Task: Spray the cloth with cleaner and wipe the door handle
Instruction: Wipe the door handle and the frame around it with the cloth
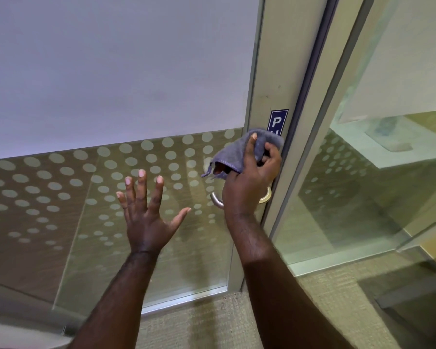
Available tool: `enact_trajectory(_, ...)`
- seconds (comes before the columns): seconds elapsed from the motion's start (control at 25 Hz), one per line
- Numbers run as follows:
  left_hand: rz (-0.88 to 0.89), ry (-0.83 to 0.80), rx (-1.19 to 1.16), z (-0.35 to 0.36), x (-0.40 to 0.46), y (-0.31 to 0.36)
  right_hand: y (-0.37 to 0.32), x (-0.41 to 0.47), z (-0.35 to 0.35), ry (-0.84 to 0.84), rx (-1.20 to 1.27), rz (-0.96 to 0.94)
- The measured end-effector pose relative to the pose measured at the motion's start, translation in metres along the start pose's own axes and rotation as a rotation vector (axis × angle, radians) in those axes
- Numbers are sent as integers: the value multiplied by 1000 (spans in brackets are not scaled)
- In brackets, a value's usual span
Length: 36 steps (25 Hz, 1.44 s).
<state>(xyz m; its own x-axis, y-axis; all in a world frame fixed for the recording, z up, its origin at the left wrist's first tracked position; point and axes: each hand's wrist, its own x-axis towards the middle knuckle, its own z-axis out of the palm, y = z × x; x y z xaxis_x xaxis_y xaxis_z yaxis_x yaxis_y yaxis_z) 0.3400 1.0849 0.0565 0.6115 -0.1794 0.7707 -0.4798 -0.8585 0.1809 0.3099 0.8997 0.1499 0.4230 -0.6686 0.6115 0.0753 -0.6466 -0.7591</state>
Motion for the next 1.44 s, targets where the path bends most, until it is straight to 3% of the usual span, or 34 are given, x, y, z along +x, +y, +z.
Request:
enact_trajectory(0.24, 1, -18, 2, -1, 0, -1, 9, 9, -2, -33, -73, -111)
enact_trajectory(0.56, -4, -14, -8, -1, -1, 0, 11, -19, -5, -145, 189, 119)
enact_trajectory(0.76, 2, -15, 4, -2, -1, -2, 13, -22, -7, -240, 37, -193)
enact_trajectory(1.0, -2, -92, -55, -9, -3, -4, 20, -55, -41, -350, 68, -511)
enact_trajectory(1.28, -65, -224, -92, -34, -44, 2, 44, -98, -72, -404, 25, -571)
enact_trajectory(1.44, -195, -244, -281, -49, -79, 19, 47, -115, -83, -472, -17, -611)
